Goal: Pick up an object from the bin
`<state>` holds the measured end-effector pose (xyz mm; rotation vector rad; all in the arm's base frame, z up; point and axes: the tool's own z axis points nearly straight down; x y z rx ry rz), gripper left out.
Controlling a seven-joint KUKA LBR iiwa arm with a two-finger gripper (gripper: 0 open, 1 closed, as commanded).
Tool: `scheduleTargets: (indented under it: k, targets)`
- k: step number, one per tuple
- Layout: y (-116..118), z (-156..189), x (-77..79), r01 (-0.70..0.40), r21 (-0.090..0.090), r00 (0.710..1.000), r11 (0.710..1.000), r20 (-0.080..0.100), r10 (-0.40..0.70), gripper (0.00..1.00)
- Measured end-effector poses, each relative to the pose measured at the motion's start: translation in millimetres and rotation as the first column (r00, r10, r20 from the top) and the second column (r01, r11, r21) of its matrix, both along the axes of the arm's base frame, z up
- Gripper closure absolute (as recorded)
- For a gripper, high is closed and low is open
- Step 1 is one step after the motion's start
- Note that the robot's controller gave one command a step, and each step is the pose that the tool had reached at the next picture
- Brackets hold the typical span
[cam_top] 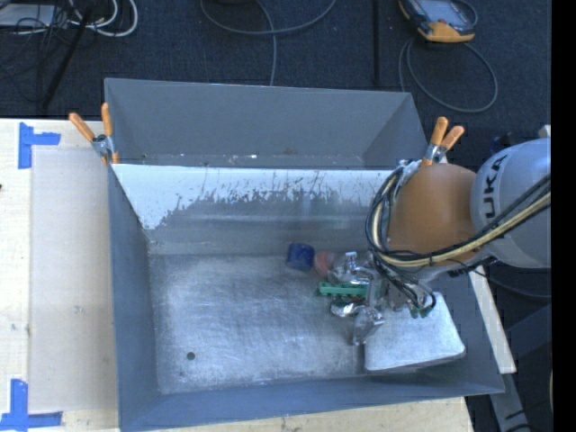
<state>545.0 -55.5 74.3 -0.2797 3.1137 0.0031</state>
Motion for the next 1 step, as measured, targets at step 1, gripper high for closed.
scheduleTargets:
  k: [1]
  targets:
    - [-50.7, -2.8, 67.3, -0.275, 0.011, 0.961, 0.961, -0.033, 0.276, 0.00]
